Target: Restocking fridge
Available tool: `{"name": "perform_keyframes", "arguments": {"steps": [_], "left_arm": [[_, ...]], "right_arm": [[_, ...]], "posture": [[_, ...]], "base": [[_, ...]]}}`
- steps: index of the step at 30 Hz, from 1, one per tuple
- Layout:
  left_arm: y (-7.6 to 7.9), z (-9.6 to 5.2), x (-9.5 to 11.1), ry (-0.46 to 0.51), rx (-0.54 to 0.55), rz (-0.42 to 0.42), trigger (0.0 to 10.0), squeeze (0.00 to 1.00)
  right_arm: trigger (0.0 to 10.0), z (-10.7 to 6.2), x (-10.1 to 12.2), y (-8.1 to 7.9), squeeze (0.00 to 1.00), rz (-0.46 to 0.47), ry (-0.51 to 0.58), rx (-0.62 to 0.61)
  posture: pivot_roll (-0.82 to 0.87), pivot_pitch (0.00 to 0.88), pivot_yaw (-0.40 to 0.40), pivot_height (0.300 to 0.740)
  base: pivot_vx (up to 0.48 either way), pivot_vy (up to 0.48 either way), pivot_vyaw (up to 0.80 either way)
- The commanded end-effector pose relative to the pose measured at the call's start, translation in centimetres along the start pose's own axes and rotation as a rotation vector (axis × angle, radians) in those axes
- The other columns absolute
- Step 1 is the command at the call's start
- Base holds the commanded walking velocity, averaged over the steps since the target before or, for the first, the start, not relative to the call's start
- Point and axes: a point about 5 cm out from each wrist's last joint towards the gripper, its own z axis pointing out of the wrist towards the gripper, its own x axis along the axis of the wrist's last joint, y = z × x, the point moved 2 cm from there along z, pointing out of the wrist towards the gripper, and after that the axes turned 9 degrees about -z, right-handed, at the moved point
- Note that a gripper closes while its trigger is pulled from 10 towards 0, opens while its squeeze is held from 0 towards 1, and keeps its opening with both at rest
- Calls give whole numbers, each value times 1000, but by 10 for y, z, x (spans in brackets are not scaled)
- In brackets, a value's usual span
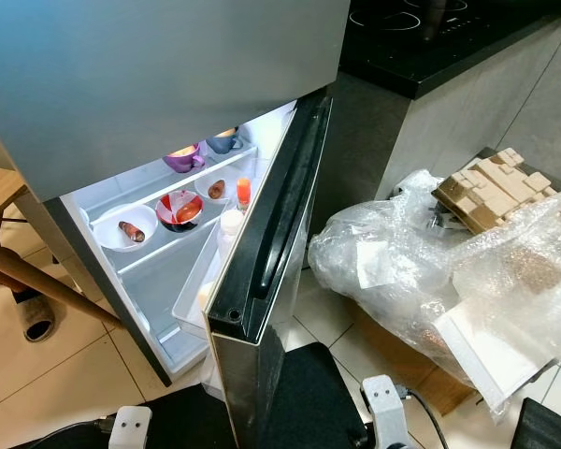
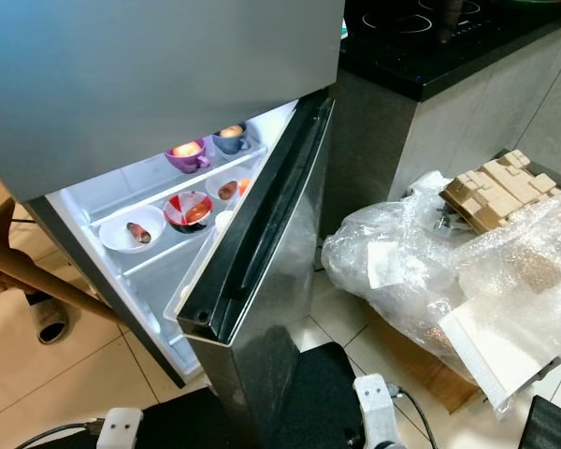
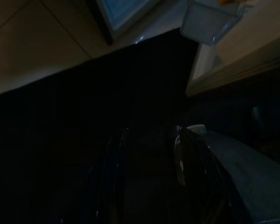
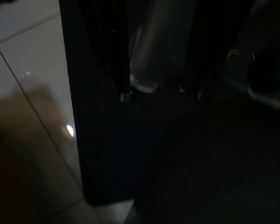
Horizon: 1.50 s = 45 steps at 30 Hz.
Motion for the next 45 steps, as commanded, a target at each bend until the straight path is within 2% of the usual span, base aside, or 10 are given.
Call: {"name": "perform_keyframes", "arguments": {"steps": [1,8,12,25,29,33,35,39,42,45], "left_arm": [[1,-2,4,48,-15,0,10000,0],[3,-1,9,61,-78,61,10000,0],[0,-2,4,36,-69,65,10000,0],[-3,-6,-5,4,-77,79,10000,0],[-3,-5,-4,-1,-76,83,10000,0],[-3,-4,-4,-9,-80,96,10000,0],[-2,-4,-5,-14,-85,106,10000,0],[-2,-4,-5,-15,-89,113,10000,0],[-1,-4,-5,-26,-104,146,10000,0],[0,-3,-4,-28,-107,155,10000,0]], "right_arm": [[10000,4,16,-1,0,20,57,-6],[10000,21,80,-27,0,11,214,91],[10000,24,122,-76,0,-64,316,316],[10000,-9,179,-164,0,6,578,898],[10000,5,163,-145,0,-41,487,736],[10000,27,87,-69,0,-155,133,263],[10000,20,46,-30,0,-169,1,115],[10000,14,26,-15,0,-141,-58,62],[10000,-21,-47,25,0,-27,-196,-72],[10000,-28,-59,28,0,8,-202,-103]], "posture": [[-97,115,2,719],[-92,117,-1,719],[-88,116,0,719],[-85,116,3,719],[-84,114,4,719],[-82,111,5,719],[-82,110,6,719],[-83,110,7,719],[-92,112,16,719],[-98,113,25,719]], "base": [[0,0,0],[0,0,0],[0,0,0],[0,0,0],[0,0,0],[0,0,0],[0,0,0],[0,0,0],[0,0,0],[0,0,0]]}}
